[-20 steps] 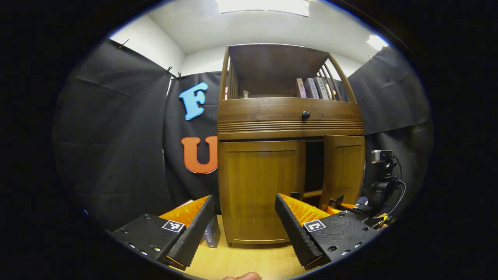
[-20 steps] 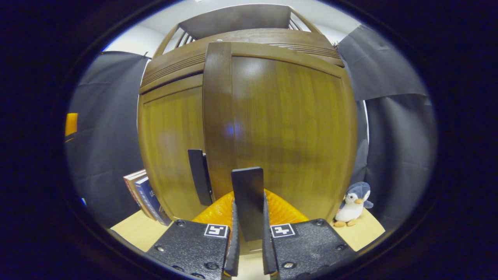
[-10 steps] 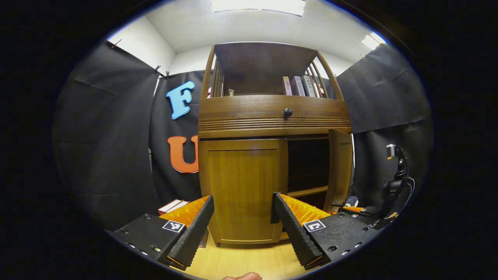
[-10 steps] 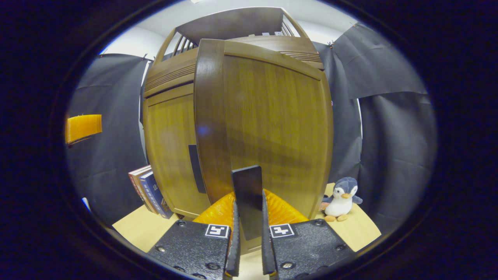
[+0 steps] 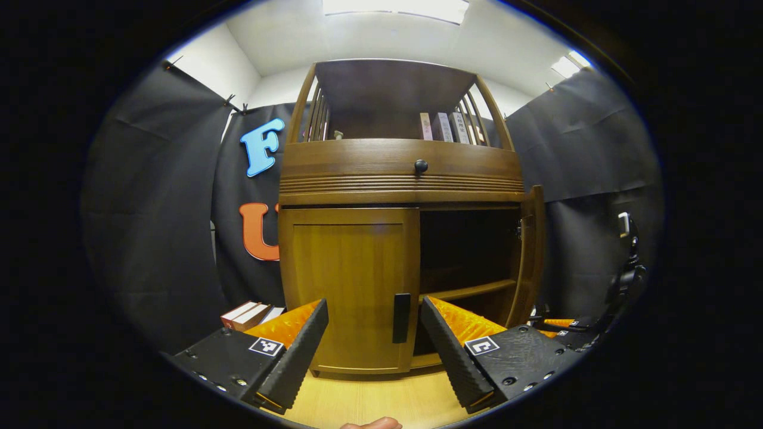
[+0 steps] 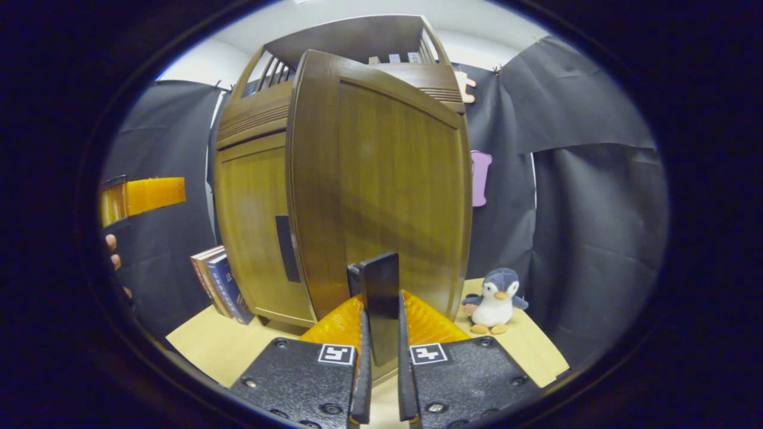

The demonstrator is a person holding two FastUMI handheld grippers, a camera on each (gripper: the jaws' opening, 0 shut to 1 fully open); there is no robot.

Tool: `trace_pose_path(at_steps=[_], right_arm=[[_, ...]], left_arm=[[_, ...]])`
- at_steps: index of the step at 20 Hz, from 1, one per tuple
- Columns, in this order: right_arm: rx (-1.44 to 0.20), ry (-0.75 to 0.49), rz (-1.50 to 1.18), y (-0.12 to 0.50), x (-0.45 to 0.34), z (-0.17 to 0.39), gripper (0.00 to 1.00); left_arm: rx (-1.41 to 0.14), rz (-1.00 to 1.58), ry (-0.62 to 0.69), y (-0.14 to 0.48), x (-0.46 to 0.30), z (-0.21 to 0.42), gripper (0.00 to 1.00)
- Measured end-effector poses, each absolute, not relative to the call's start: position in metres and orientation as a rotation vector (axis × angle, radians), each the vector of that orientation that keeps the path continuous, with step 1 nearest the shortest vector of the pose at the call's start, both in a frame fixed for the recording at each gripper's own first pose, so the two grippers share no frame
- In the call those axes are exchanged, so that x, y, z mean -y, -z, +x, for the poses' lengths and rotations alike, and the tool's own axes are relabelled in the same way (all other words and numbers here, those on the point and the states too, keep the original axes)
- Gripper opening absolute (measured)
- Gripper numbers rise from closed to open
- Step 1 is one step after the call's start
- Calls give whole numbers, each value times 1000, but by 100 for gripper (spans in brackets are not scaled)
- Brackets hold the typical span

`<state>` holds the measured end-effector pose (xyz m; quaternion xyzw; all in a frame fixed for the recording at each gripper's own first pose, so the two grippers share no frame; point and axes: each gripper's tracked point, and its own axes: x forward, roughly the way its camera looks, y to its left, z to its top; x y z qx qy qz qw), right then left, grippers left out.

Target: Open the right door of the double-door shoe cabinet with the right hand, and open the left door with the left hand.

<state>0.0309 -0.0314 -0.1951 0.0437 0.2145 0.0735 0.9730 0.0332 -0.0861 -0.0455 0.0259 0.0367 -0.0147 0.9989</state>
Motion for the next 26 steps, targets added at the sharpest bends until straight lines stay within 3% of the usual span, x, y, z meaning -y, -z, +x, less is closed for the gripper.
trace_pose_path(at_steps=[7, 12, 13, 14, 21, 22, 23, 26], right_arm=[[-441, -48, 62, 191, 80, 13, 17], [-463, 96, 35, 201, 134, 9, 10], [-463, 94, 61, 197, 136, 8, 0], [-469, 92, 81, 200, 139, 8, 4], [-506, 51, 108, 200, 161, 0, 4], [-508, 52, 105, 199, 166, -2, 8], [-506, 59, 99, 198, 174, -5, 4], [-508, 89, 106, 196, 191, -9, 4]], left_arm=[[-113, 28, 69, 64, 109, 49, 95], [-141, 26, 81, 79, 119, 60, 95], [-148, 25, 86, 82, 122, 64, 95], [-153, 25, 89, 84, 124, 66, 95], [-175, 53, 86, 106, 127, 93, 95], [-186, 55, 80, 113, 125, 100, 95], [-204, 52, 68, 121, 121, 107, 95], [-233, 21, 47, 133, 117, 129, 95]])
